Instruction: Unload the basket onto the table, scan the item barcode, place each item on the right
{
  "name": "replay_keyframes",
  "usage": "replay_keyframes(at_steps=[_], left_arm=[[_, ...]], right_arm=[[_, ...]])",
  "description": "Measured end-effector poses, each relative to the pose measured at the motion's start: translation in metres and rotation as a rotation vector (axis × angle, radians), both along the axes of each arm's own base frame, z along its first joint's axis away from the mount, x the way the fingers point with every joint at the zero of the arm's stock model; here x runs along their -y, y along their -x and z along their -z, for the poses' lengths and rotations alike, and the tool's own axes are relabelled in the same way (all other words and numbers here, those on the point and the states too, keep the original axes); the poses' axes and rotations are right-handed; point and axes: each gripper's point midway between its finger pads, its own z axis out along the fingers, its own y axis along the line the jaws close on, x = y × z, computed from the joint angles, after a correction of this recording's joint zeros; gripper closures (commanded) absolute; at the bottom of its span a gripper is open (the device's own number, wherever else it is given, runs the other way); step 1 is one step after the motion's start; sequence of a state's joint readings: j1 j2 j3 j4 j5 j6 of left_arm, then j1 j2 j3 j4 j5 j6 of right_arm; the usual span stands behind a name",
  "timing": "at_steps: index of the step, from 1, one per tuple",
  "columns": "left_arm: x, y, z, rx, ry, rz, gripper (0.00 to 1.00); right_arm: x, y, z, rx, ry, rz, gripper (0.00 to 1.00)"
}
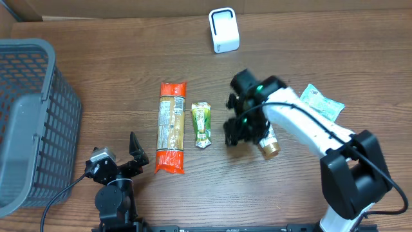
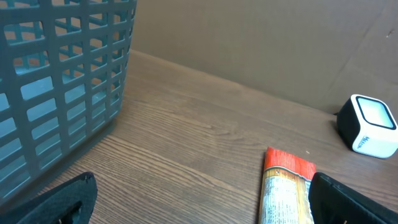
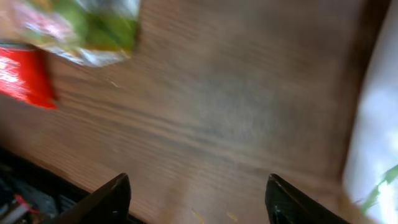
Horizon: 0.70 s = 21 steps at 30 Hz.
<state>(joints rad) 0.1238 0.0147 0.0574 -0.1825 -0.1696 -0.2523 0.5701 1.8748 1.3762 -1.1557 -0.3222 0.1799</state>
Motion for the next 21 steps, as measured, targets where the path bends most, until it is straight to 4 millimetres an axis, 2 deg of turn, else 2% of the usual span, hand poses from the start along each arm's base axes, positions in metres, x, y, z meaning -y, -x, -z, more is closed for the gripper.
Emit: replay_keyframes(at_steps=[6, 9, 11, 14, 17, 21], left_arm=[[0.0, 0.0, 0.0, 0.0, 0.0, 0.0, 0.01], [0.0, 0.0, 0.0, 0.0, 0.0, 0.0, 0.0], [0.0, 0.0, 0.0, 0.0, 0.0, 0.0, 0.0], [0.0, 0.0, 0.0, 0.0, 0.0, 0.0, 0.01], [0.0, 0.0, 0.0, 0.0, 0.0, 0.0, 0.0], [0.0, 0.0, 0.0, 0.0, 0.0, 0.0, 0.0]], right_arm=[[0.031, 0.026, 0.04, -0.064, 0.183, 0.147, 0.28], [0.051, 0.027, 0.053, -0.062, 0.249, 0.205, 0.28], [0.065, 0.019, 0.057, -0.042, 0.287, 0.246, 0.28], [0.091, -0.007, 0.06, 0.03, 0.331, 0.324, 0.26], [0.114, -0.049, 0.062, 0.154, 0.313, 0.381, 0.24], [0.126, -0.108, 0.058, 0.347, 0.203, 0.382, 0.23]])
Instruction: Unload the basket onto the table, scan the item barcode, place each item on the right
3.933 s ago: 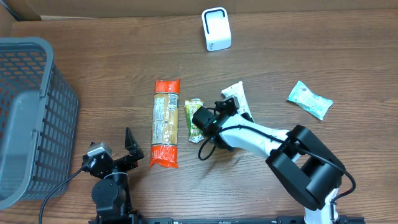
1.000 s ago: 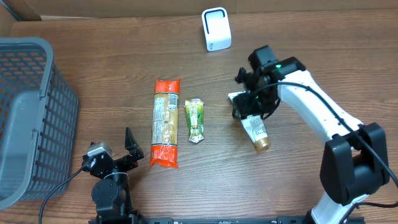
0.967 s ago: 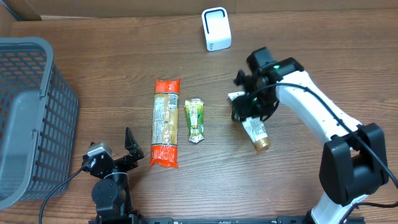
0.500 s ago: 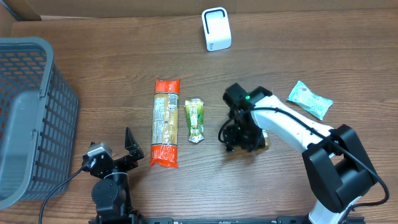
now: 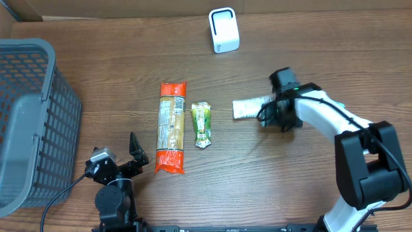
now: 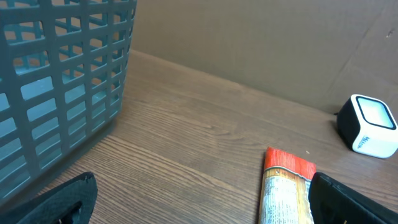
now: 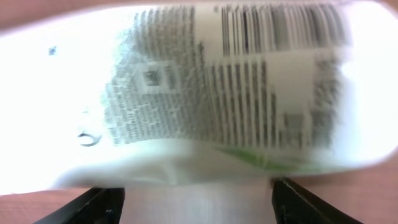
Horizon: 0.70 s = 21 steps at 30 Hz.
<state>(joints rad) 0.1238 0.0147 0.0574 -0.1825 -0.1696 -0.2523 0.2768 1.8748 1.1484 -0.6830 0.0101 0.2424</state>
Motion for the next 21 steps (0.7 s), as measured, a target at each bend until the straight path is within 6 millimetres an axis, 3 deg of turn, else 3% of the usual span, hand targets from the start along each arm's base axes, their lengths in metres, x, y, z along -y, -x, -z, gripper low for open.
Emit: replay_keyframes(at_steps=[4, 6, 10, 14, 18, 21], left_arm=[[0.0, 0.0, 0.0, 0.0, 0.0, 0.0, 0.01], [0.0, 0.0, 0.0, 0.0, 0.0, 0.0, 0.0], [0.0, 0.0, 0.0, 0.0, 0.0, 0.0, 0.01], [0.0, 0.0, 0.0, 0.0, 0.0, 0.0, 0.0], [0.0, 0.0, 0.0, 0.0, 0.0, 0.0, 0.0], [0.0, 0.0, 0.0, 0.0, 0.0, 0.0, 0.0]], right_arm=[[-0.009, -0.057, -0.021, 0.232, -0.11, -0.066, 0.22], [-0.019, -0.07, -0.03, 0.297, -0.162, -0.106, 0.21], [-0.032, -0.062, -0.03, 0.253, -0.251, -0.092, 0.19], [-0.038, -0.051, -0.028, 0.159, -0.346, 0.105, 0.01], [-0.043, -0.055, -0.028, 0.137, -0.383, 0.334, 0.0], [-0.059, -0.066, -0.034, 0.201, -0.398, 0.408, 0.04]])
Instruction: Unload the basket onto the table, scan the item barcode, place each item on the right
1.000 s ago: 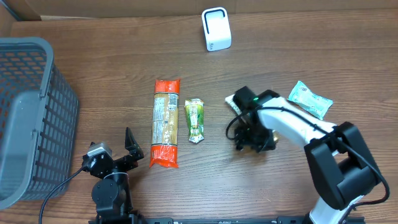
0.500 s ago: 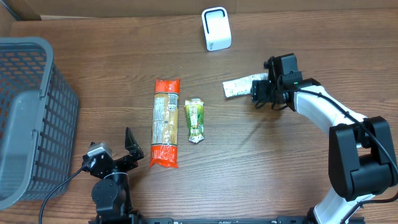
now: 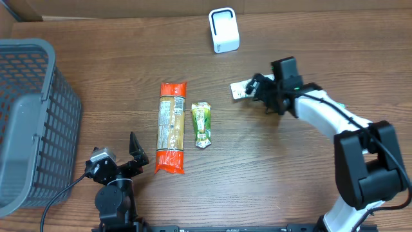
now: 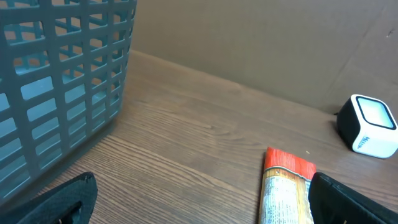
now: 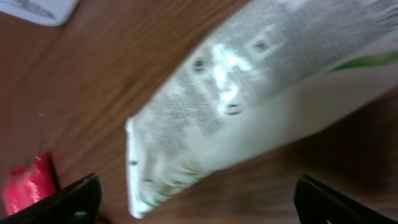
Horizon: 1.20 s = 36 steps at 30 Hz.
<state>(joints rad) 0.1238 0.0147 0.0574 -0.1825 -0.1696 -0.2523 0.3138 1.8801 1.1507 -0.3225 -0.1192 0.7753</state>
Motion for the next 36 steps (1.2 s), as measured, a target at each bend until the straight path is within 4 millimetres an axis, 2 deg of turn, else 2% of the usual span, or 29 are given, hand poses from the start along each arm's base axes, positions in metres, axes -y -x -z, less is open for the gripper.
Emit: replay_keyframes(at_steps=[4, 6, 9, 10, 11, 14, 18, 21, 24, 27, 30, 31, 32, 33, 36], left_arm=[[0.0, 0.0, 0.0, 0.0, 0.0, 0.0, 0.0], [0.0, 0.0, 0.0, 0.0, 0.0, 0.0, 0.0], [0.0, 0.0, 0.0, 0.0, 0.0, 0.0, 0.0], [0.0, 0.0, 0.0, 0.0, 0.0, 0.0, 0.01], [0.0, 0.0, 0.0, 0.0, 0.0, 0.0, 0.0], [0.0, 0.0, 0.0, 0.0, 0.0, 0.0, 0.0], [0.0, 0.0, 0.0, 0.0, 0.0, 0.0, 0.0], [0.0, 0.0, 0.0, 0.0, 0.0, 0.0, 0.0], [0.0, 0.0, 0.0, 0.0, 0.0, 0.0, 0.0], [0.0, 0.0, 0.0, 0.0, 0.0, 0.0, 0.0], [0.0, 0.0, 0.0, 0.0, 0.0, 0.0, 0.0], [0.0, 0.0, 0.0, 0.0, 0.0, 0.0, 0.0], [0.0, 0.0, 0.0, 0.0, 0.0, 0.0, 0.0], [0.0, 0.0, 0.0, 0.0, 0.0, 0.0, 0.0], [0.0, 0.0, 0.0, 0.0, 0.0, 0.0, 0.0]], right_arm=[[-0.025, -0.001, 0.007, 0.017, 0.013, 0.063, 0.08], [-0.027, 0.002, 0.02, -0.006, 0.03, 0.103, 0.11], [-0.027, -0.009, 0.022, 0.019, 0.027, 0.161, 0.18], [-0.027, -0.015, 0.021, 0.036, 0.02, 0.177, 0.23], [-0.026, -0.02, 0.023, 0.048, 0.019, 0.19, 0.32], [-0.025, -0.028, 0.028, 0.064, 0.02, 0.214, 0.66], [-0.024, -0.026, 0.037, 0.052, 0.049, 0.178, 0.87], [-0.028, -0.018, 0.041, 0.036, 0.087, 0.063, 0.96], [-0.032, -0.005, 0.044, -0.019, 0.083, -0.064, 0.96], [-0.042, 0.018, 0.044, -0.097, 0.036, -0.225, 0.96], [-0.044, 0.061, 0.044, -0.235, 0.001, -0.372, 0.96], [-0.044, 0.069, 0.043, -0.259, -0.002, -0.396, 0.85], [-0.042, 0.084, 0.043, -0.299, -0.006, -0.434, 0.65], [-0.04, 0.093, 0.039, -0.314, -0.011, -0.463, 0.58], [-0.032, 0.093, 0.029, -0.292, -0.004, -0.447, 0.32]])
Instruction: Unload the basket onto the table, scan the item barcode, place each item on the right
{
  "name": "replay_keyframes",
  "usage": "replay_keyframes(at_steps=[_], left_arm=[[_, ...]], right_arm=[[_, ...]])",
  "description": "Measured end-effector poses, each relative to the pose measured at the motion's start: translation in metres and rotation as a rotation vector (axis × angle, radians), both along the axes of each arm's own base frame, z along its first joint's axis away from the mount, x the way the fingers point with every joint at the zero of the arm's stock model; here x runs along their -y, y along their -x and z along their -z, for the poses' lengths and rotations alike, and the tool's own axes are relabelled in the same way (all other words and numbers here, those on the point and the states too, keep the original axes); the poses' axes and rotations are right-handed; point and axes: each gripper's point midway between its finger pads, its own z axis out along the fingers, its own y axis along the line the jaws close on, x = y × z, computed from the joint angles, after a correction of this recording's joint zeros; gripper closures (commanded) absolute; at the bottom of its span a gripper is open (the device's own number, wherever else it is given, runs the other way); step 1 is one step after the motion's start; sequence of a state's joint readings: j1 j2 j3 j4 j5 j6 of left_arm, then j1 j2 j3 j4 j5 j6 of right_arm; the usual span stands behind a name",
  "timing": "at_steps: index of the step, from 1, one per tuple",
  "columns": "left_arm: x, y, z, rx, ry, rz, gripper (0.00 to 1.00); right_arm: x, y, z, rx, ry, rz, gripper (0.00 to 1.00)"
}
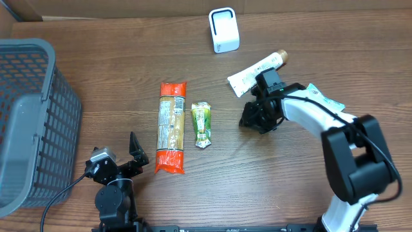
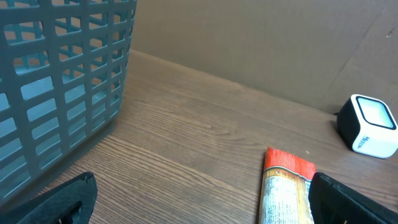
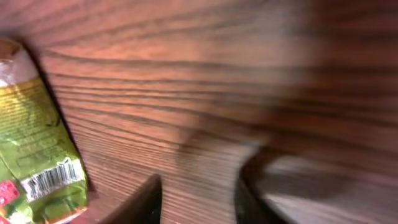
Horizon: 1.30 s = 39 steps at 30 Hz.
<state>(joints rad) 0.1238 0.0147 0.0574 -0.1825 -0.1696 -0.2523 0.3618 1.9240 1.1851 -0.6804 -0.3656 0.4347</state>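
A white tube with a tan cap [image 1: 257,72] lies slanted on the table just below and right of the white scanner [image 1: 223,30], cap end pointing up and right. My right gripper [image 1: 251,121] is low over the wood below the tube, apart from it. In the right wrist view the gripper [image 3: 196,186] stands open with only bare wood between its fingers. My left gripper [image 1: 132,156] rests open at the front left, with nothing between its fingers in the left wrist view [image 2: 199,208].
A green packet [image 1: 201,124] and a long orange-red packet [image 1: 172,127] lie side by side mid-table. A pale green pouch [image 1: 323,100] lies at the right, partly under the right arm. A grey basket [image 1: 29,122] fills the left edge.
The tube was between my right gripper's fingers left of the arm; now it lies nearer the scanner, free. The right gripper has moved down toward the green packet. The left arm is unchanged.
My right gripper was open over the wood beside the tube at mid-table. Then the tube showed between its fingers, barcode side in the wrist view, farther up the table. Then it was tilted nearer the scanner. Now the tube lies by the scanner and the gripper is away from it.
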Motion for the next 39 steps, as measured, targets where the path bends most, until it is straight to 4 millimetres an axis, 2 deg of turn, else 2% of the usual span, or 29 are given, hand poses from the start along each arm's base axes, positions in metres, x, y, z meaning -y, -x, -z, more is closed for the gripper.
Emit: replay_keyframes(at_steps=[2, 3, 4, 7, 10, 12, 14, 19, 21, 28, 31, 33, 34, 37, 39], left_arm=[[0.0, 0.0, 0.0, 0.0, 0.0, 0.0, 0.0], [0.0, 0.0, 0.0, 0.0, 0.0, 0.0, 0.0], [0.0, 0.0, 0.0, 0.0, 0.0, 0.0, 0.0], [0.0, 0.0, 0.0, 0.0, 0.0, 0.0, 0.0], [0.0, 0.0, 0.0, 0.0, 0.0, 0.0, 0.01], [0.0, 0.0, 0.0, 0.0, 0.0, 0.0, 0.0], [0.0, 0.0, 0.0, 0.0, 0.0, 0.0, 0.0], [0.0, 0.0, 0.0, 0.0, 0.0, 0.0, 0.0], [0.0, 0.0, 0.0, 0.0, 0.0, 0.0, 0.0], [0.0, 0.0, 0.0, 0.0, 0.0, 0.0, 0.0], [0.0, 0.0, 0.0, 0.0, 0.0, 0.0, 0.0], [0.0, 0.0, 0.0, 0.0, 0.0, 0.0, 0.0], [0.0, 0.0, 0.0, 0.0, 0.0, 0.0, 0.0], [0.0, 0.0, 0.0, 0.0, 0.0, 0.0, 0.0], [0.0, 0.0, 0.0, 0.0, 0.0, 0.0, 0.0]], right_arm=[[0.009, -0.018, -0.014, 0.072, -0.001, 0.061, 0.15], [0.014, -0.027, -0.02, 0.103, -0.001, 0.101, 0.09], [0.021, -0.045, -0.031, 0.173, -0.003, 0.148, 0.07], [0.036, -0.103, -0.063, 0.4, -0.03, 0.292, 0.12], [0.038, -0.133, -0.081, 0.538, -0.047, 0.359, 0.17], [0.038, -0.143, -0.084, 0.577, -0.043, 0.394, 0.18], [0.038, -0.15, -0.074, 0.592, -0.021, 0.438, 0.14], [0.047, -0.149, -0.022, 0.518, 0.098, 0.496, 0.0], [0.053, -0.152, -0.01, 0.495, 0.147, 0.511, 0.0], [0.049, -0.202, -0.034, 0.554, 0.176, 0.559, 0.0], [0.047, -0.215, -0.029, 0.546, 0.195, 0.562, 0.0], [0.048, -0.214, -0.015, 0.514, 0.22, 0.555, 0.0], [0.05, -0.212, -0.005, 0.497, 0.243, 0.547, 0.02], [0.05, -0.208, -0.004, 0.475, 0.265, 0.539, 0.13], [0.052, -0.203, -0.001, 0.452, 0.285, 0.534, 0.31]])
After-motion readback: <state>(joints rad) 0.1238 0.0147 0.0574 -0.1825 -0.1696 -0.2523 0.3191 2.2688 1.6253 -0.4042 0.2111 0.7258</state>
